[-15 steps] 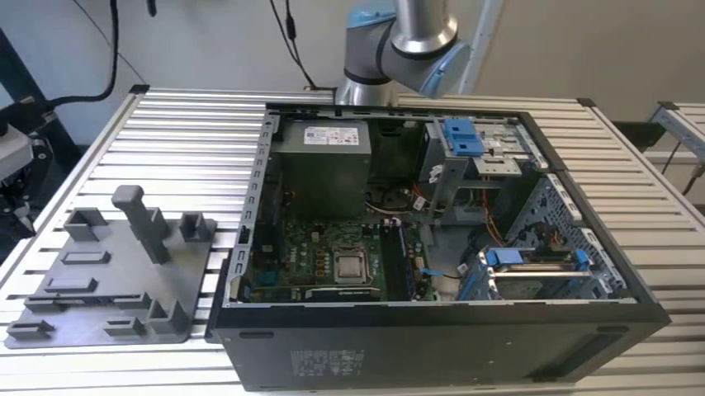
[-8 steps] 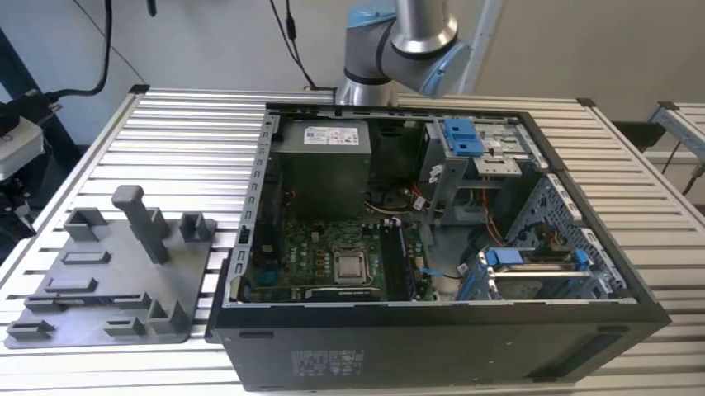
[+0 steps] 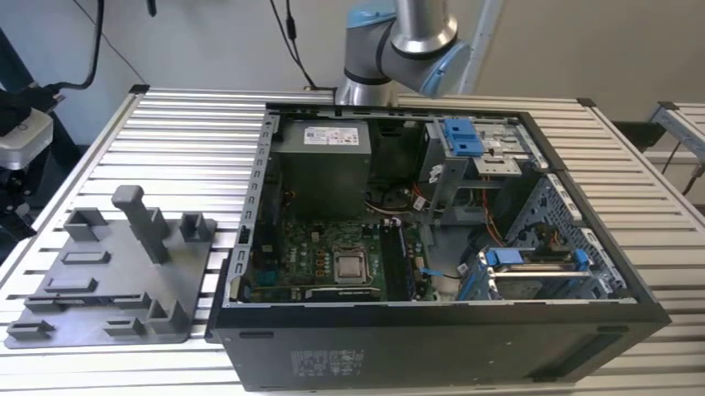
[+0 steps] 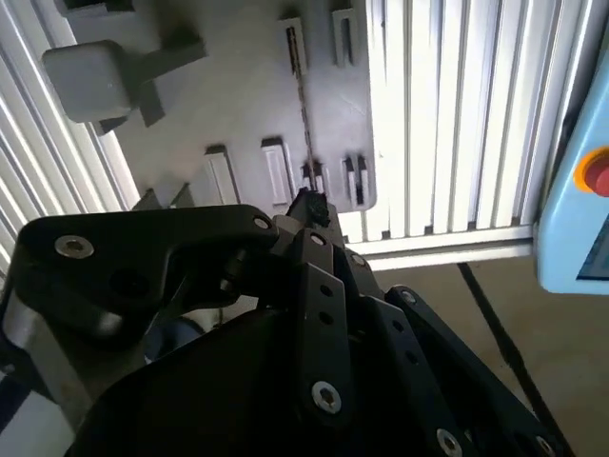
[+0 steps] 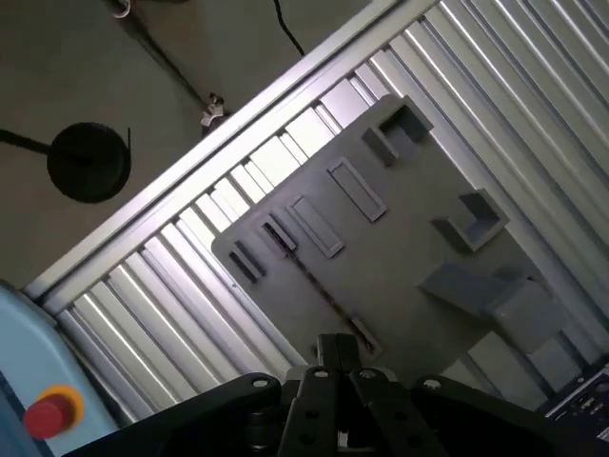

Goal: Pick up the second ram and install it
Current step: 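Pick up the second ram and move it above second insertion slot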

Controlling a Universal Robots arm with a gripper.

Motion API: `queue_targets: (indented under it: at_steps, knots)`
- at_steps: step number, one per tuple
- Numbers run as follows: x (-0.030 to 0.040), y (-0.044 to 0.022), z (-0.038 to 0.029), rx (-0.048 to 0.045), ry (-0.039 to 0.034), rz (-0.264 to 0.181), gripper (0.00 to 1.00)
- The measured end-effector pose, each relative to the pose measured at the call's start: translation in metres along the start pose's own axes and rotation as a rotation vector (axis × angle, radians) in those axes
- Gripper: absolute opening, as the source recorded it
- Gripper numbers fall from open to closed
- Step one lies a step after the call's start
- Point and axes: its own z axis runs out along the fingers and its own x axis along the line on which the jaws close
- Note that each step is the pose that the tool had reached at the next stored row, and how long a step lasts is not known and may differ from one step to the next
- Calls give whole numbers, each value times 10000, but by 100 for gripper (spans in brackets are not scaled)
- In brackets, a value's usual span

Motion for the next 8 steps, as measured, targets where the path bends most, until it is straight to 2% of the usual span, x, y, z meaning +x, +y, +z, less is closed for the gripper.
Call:
queue_targets:
  at_steps: [8]
  knots:
    - [0, 1, 5, -30, 58, -1446, 11]
